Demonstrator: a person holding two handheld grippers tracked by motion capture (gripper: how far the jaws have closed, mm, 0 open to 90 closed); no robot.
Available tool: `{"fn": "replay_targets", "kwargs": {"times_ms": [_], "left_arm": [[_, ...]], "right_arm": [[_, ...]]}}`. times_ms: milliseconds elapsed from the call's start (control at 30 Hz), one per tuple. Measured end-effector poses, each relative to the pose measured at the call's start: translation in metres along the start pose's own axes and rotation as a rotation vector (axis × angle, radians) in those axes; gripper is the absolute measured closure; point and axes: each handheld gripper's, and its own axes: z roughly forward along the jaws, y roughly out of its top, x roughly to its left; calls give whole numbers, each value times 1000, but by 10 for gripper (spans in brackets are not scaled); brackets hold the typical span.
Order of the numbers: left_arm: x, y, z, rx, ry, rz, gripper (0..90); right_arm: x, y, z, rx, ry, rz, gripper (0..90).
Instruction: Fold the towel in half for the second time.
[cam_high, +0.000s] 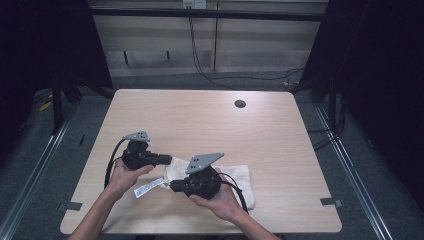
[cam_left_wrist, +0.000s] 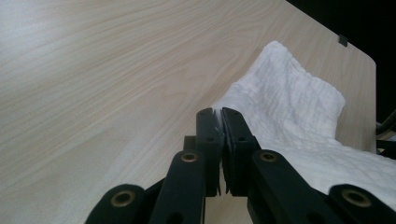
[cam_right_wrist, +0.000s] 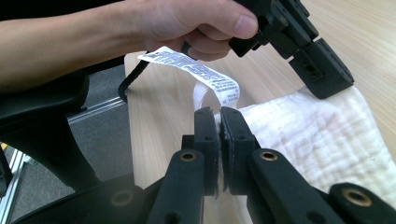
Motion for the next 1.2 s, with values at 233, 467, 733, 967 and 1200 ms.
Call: {"fn": "replay_targets", "kwargs": {"times_ms": [233,467,733,967,1200], "left_arm": [[1,-5,-4,14,14,5,867],[9,-9,-24,-2,28,-22,866],[11,2,-44,-57,41,-15,866],[11,0,-27,-5,39,-9,867],[-1,20,-2,9,-2,17,867]], "right_arm": [[2,-6,13,-23,37,33,861],[6,7,26,-38,64,16,861],[11,31,39,-81,94,-9,862],[8,13,43,-76,93,26,862],[4,7,14,-92,51,27,861]]}}
